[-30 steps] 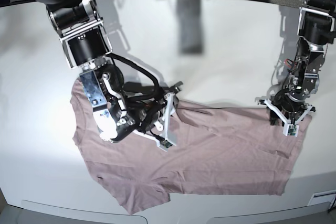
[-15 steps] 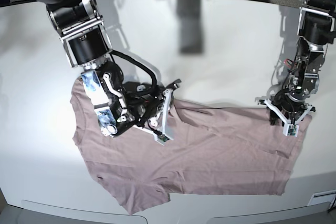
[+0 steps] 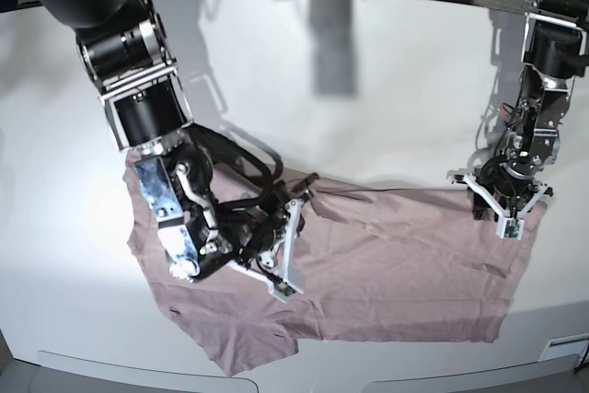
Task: Fold the T-shirt properly
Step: 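Move the right gripper inward over the shirt and press the fabric down, then grasp the shirt edge with both grippers and lift it up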
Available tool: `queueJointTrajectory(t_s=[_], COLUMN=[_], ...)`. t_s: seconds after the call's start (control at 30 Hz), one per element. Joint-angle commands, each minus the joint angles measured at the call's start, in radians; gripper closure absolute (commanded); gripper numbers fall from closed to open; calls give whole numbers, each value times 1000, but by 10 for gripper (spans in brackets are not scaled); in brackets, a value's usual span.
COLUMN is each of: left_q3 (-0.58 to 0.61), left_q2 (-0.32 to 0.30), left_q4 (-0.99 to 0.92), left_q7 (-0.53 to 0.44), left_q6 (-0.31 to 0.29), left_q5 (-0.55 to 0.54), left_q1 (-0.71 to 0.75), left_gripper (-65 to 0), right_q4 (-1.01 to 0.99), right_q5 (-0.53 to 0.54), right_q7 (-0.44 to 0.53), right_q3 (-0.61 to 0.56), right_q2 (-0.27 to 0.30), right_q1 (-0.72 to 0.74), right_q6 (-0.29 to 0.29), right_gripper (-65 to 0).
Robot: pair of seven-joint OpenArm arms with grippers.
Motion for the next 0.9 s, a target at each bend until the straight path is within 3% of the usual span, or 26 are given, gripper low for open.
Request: queueJointTrajectory(t_s=[0.0,0.17,0.27,0.37,0.43,0.57,0.67,0.8,0.87], left_q3=[0,0,0,0,0,0,0,0,0], left_q2=[-10,-10,-10,-10,-10,-10,-10,-10,-10], left_q4=[2,2,2,2,2,2,2,2,2], left_q7=[44,43,40,40,40,40,40,40,40], left_q6=[3,3,3,3,3,3,3,3,3], left_q5=[13,13,13,13,13,13,13,13,16], left_q1=[-8,-5,-2,3,5,6,6,6,6], left_gripper=[-214,-214,-214,-214,-214,-214,-214,-214,-214], right_q4=[15,14,14,14,14,14,14,14,14], right_q5=[-8,-200,-291,-396,-451,-475,-418,-409,-440], right_q7=[37,127,115,98,103,136,133,140,153], right_q3=[11,71,122,167,202,270,289,289,289], right_q2=[0,0,-1,-1,-1,-1,0,0,-1], right_q1=[45,56,50,46,46,46,45,45,45], right_q6=[-15,-114,-128,-214,-233,-233,-212,-188,-188], right_gripper=[0,0,0,0,0,0,-5,-302,-354])
